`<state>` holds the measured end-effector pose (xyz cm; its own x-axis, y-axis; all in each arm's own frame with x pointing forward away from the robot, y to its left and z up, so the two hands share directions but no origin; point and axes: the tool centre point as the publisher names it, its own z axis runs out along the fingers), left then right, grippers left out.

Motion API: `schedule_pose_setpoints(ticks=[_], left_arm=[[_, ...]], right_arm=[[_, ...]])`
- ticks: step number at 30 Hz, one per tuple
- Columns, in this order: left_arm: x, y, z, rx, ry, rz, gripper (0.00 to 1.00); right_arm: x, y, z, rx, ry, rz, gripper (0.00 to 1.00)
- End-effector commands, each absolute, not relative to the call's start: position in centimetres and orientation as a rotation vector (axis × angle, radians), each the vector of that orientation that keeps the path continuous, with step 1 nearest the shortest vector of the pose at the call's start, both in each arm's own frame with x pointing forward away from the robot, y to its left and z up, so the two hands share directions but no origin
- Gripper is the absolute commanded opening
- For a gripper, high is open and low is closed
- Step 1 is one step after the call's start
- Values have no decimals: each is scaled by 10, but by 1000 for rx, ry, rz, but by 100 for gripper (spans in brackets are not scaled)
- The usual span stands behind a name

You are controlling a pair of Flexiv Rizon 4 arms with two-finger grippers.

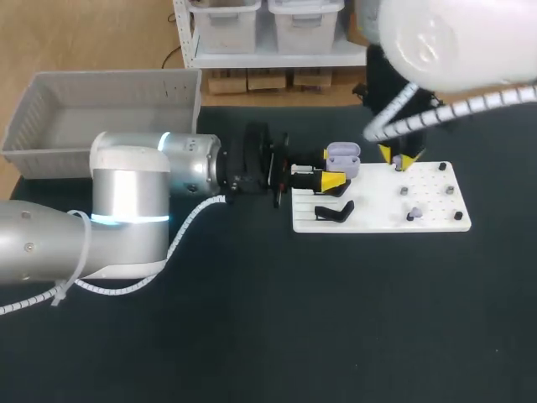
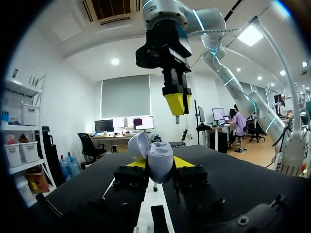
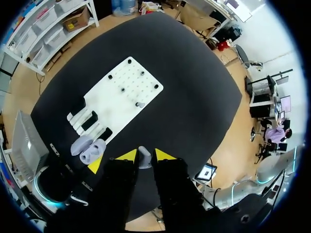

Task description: Pick up each earbud case from the left stands, insert the matching earbuds, close the lid, and place the case in the box.

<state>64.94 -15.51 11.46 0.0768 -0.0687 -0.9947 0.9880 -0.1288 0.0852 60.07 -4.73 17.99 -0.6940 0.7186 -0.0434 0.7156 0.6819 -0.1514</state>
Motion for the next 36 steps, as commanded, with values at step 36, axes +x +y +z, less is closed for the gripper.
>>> schedule_pose_setpoints(ticks=[36], left_arm=[[648,-155,114,1290,1037,-1267,0]], right_arm=[[620,2,182,-1215,-2732,364,0]])
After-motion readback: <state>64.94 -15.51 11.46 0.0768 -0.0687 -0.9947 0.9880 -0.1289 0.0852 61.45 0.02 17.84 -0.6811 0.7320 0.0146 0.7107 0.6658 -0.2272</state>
